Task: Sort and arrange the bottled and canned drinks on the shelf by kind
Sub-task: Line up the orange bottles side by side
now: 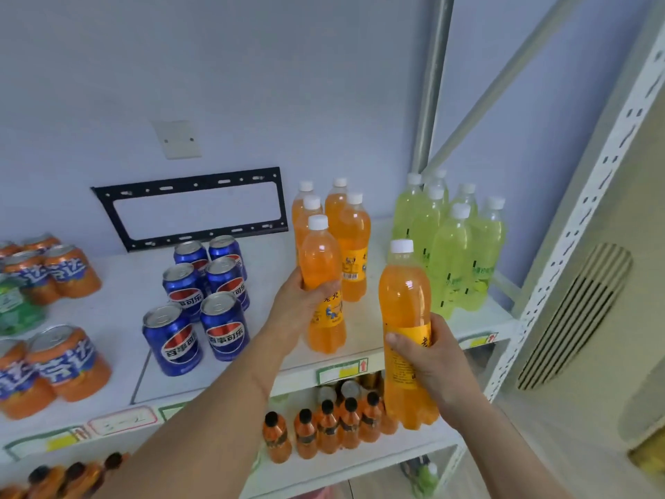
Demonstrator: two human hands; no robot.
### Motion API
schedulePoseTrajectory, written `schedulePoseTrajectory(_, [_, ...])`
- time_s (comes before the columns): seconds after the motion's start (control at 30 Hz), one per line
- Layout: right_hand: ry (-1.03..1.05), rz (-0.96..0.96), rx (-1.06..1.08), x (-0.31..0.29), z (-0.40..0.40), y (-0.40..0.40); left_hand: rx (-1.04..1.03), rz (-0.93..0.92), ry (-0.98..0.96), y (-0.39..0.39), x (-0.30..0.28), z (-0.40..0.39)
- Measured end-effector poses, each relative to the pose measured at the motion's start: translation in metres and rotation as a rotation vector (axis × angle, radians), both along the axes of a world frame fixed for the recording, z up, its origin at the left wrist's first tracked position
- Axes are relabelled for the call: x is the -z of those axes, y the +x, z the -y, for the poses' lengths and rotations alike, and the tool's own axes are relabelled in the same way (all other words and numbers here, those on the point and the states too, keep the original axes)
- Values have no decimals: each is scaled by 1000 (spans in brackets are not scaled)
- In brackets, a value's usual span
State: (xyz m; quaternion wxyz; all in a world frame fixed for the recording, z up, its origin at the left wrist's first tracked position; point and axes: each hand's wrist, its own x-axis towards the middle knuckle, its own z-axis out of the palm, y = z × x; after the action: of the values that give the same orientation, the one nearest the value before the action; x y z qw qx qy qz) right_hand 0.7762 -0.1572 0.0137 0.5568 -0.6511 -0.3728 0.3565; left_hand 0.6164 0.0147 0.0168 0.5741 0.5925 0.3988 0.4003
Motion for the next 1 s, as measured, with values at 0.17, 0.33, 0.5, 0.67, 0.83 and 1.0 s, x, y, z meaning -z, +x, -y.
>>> schedulePoseTrajectory(0.17, [34, -46, -99, 1, -11, 22, -28, -43, -7, 3, -3, -7])
schedulePoseTrajectory(0.33, [31, -57, -165, -2, -21, 25, 23, -38, -24, -2, -3, -14])
schedulePoseTrajectory(0.5, [65, -60, -205, -6, -31, 22, 95, -46, -44, -4, -5, -20])
schedulePoseTrajectory(0.67, [97, -46, -211, -6, -40, 16, 75, -70, -52, -16, -3, -18])
schedulePoseTrajectory(0.83, [144, -34, -209, -10, -56, 9, 72, -123, -30, -21, -2, -12])
schedulePoseTrajectory(1.0, [162, -43, -229, -12, -73, 7, 98, -181, -33, -19, 5, -13])
